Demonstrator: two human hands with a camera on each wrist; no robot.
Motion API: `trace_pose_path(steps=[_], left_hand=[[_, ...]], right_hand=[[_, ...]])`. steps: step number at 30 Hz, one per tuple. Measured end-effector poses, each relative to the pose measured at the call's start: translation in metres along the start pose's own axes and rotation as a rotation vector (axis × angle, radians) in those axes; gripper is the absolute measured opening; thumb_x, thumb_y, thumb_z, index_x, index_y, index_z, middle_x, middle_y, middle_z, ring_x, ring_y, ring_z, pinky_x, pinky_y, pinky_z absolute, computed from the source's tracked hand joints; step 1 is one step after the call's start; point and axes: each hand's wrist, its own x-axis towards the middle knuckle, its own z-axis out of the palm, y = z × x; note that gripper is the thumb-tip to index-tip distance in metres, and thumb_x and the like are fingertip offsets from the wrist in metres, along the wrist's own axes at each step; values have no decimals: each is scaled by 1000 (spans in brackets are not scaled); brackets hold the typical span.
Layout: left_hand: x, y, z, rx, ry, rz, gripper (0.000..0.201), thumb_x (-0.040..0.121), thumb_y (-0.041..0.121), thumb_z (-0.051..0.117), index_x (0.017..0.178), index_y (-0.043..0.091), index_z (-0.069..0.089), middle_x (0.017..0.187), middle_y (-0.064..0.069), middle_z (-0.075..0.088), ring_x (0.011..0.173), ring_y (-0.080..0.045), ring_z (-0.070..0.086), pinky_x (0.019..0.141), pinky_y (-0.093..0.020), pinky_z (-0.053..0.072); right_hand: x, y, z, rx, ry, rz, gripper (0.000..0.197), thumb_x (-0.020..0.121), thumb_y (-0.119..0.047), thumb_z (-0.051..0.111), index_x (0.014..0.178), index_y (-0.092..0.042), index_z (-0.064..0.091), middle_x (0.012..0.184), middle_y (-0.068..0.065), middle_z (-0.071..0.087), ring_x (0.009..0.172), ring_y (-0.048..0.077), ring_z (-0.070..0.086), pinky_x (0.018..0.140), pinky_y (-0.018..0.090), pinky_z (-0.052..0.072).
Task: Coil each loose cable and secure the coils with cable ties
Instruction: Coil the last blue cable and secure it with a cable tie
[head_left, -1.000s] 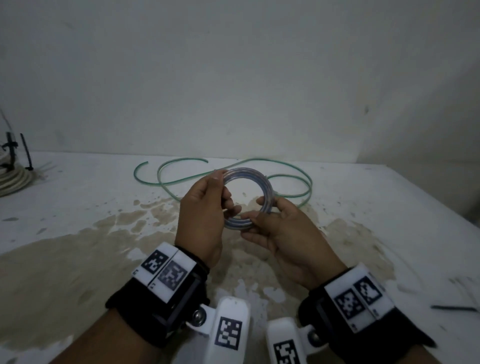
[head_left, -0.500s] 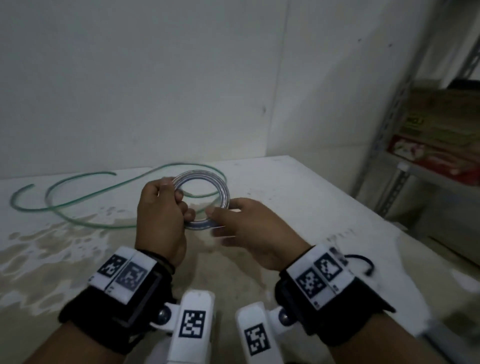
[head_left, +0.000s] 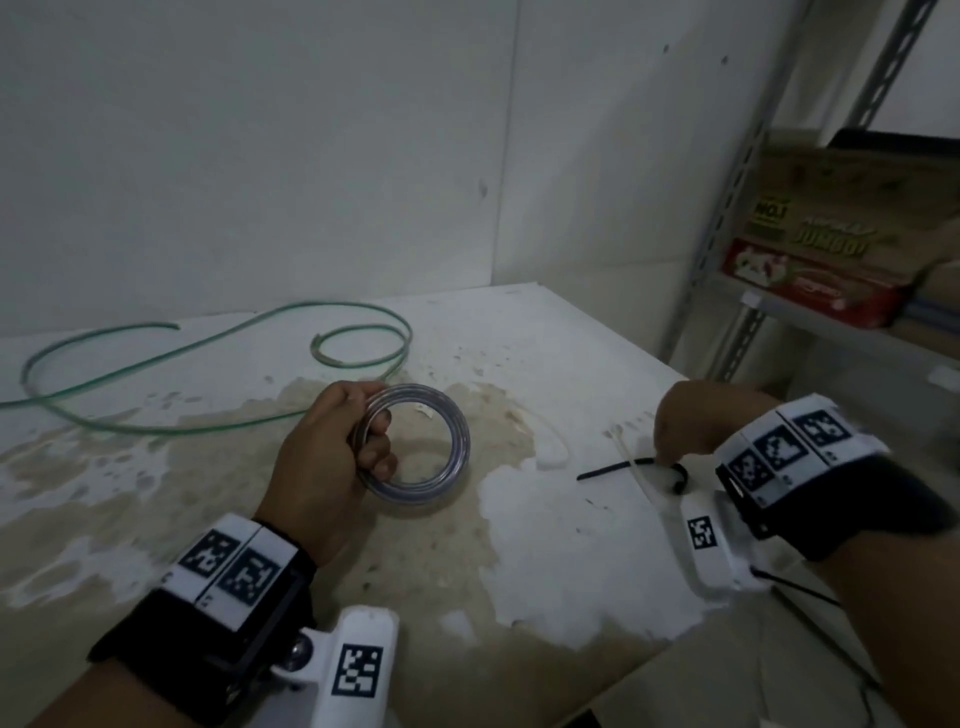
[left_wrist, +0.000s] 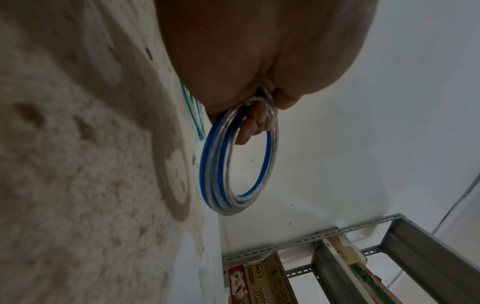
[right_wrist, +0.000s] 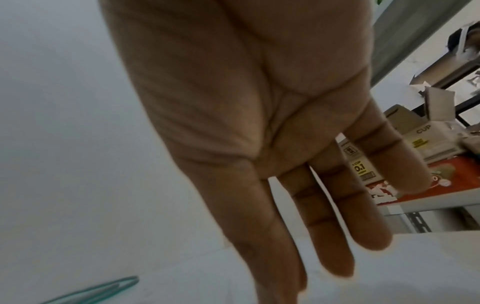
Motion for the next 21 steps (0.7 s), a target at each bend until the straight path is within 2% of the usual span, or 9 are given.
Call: trace_pose_path(steps=[3,4,5,6,10,12,15,18,21], left_hand=[[-1,-1,0,-25,-29,1,30,103,12,27,88,7,52,63,-3,46,40,-9,31,40,-19,32],[-2,-1,1,-26,-36,3,30,103,11,27,87,7,52,62,-3,46,40,-9,31,40,-19,32],[-2,-1,1,-26,-38,4,30,103,10,27,87,7,52,62,-3,47,40,-9,31,40,-18,32],[-2,-1,1,-27,-37,4,30,102,10,26,87,7,52,62,-3,47,39,-9,31,40,-18,32],[0,-1,-2,-21,-12,-3,29,103,10,26,89,7,52,63,-5,45,40,-9,31,39,-19,32],[1,-1,-4,-22,-4,-9,30,103,10,26,89,7,52,64,-5,45,40,-9,31,39,-19,32],[1,-1,-5,-23,3,-17,30,103,9,26,88,7,52,64,-5,45,39,-9,31,39,-18,31],[0,0,-5,-24,0,-21,29,103,10,26,89,7,52,64,-5,45,39,-9,31,39,-17,31],[0,-1,-5,-23,1,-21,29,103,11,26,90,7,52,64,-5,45,39,-9,31,39,-17,32]], right_hand=[[8,2,9,-81,8,27,25,87,-32,64,77,-9,62,76,-2,52,65,10,45,54,19,34],[11,2,10,-76,0,45,26,86,-32,64,73,-10,60,70,-3,48,62,9,44,50,19,33],[13,1,10,-62,-7,58,24,85,-33,66,77,-11,63,70,-3,49,63,9,46,49,19,33],[15,0,11,-50,-8,52,22,83,-34,67,84,-12,65,73,-2,52,66,11,49,50,19,35],[22,-2,11,-66,-4,35,32,85,-29,65,108,-6,66,100,5,60,88,17,55,71,23,40],[22,-1,14,-110,21,46,35,89,-25,61,117,-5,61,111,7,59,101,18,57,76,23,40],[26,5,22,-149,80,33,45,92,-27,55,132,-8,49,137,7,49,125,19,47,99,27,36],[29,15,28,-211,77,23,52,91,-35,54,136,-10,44,143,5,42,129,19,42,105,30,33],[29,19,34,-279,162,-15,53,90,-38,52,136,-12,44,143,4,41,128,18,43,106,31,35]])
